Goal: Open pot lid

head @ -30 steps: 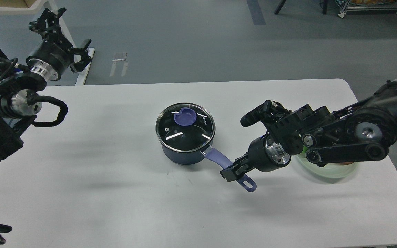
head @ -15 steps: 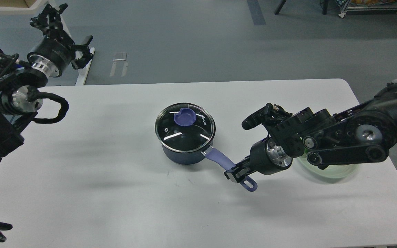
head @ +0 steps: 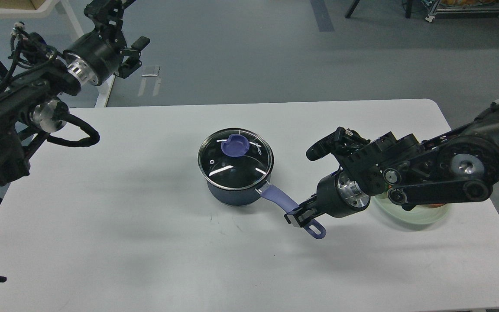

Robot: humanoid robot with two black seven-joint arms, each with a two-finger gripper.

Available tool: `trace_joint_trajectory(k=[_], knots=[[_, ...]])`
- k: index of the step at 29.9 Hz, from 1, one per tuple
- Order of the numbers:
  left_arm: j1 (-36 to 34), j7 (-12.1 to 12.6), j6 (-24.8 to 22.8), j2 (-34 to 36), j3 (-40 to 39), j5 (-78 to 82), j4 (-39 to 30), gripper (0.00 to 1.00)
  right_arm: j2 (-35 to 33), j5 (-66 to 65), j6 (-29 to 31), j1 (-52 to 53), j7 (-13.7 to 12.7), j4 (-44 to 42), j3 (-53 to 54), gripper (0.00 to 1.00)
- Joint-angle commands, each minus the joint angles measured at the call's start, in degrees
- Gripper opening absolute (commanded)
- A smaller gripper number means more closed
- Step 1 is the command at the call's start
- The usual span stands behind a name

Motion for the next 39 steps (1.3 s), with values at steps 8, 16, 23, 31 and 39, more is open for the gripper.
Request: trace_joint_trajectory(k=[8,16,23,31,39], knots=[[-3.5,-1.5,4.0,-0.1,3.1,48.3,-17.6,0.99,-0.4,0.3,0.1,0.0,0.0,-0.1,0.1,0.15],[-3.8,-1.6,14.5,-2.4,15.7,73.2,-19.6,0.99,-0.5,0.2,1.2,0.5,0.0,-0.1,0.2,0.15],[-4.1,-1.3,20.9,-5.2,24.4,73.9,-16.7,0.99,-0.4,0.1,1.2,0.3,0.0,-0.1,0.2,0.15],[-3.4,-1.5,23.7,-9.1,28.1,73.9,-11.2,0.99,-0.1,0.1,1.2,0.4,0.0,-0.1,0.2,0.15],[-2.7,-1.6,25.2,-9.2,31.5,73.2,-10.5,0.99,0.0,-0.1,1.8,0.6,0.1,-0.1,0.2,0.15]])
